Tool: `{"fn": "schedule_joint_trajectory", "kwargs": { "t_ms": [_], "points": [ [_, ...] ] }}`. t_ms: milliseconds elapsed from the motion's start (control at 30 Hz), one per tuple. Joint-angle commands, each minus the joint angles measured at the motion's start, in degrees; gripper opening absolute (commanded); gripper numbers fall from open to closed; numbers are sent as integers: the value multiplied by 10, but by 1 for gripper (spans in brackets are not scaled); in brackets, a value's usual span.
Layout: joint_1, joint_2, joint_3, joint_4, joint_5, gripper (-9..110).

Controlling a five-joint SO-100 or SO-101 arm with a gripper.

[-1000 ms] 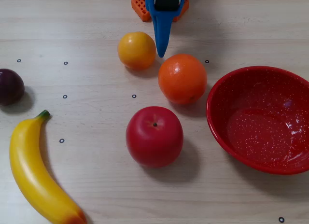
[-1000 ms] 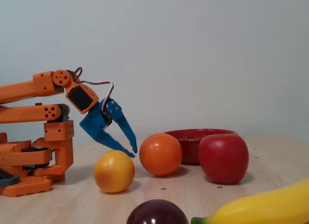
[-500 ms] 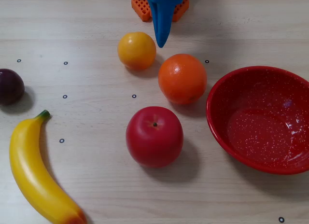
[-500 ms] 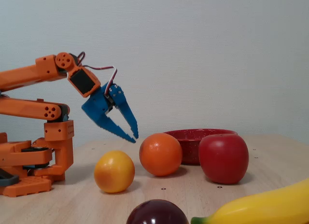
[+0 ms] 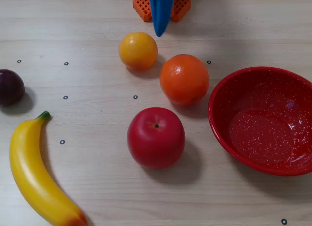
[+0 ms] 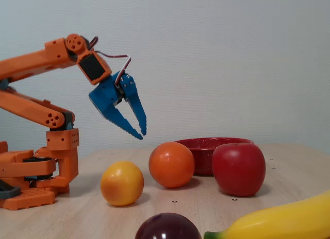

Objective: Put peach in the red bowl.

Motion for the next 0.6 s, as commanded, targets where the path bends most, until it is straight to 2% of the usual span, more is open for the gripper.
{"fn": "schedule_joint_trajectory", "kwargs": {
  "t_ms": [0,567],
  "points": [
    [28,-22,-78,25,-14,0],
    [164,-171,-256,185,-60,0]
  ]
}}
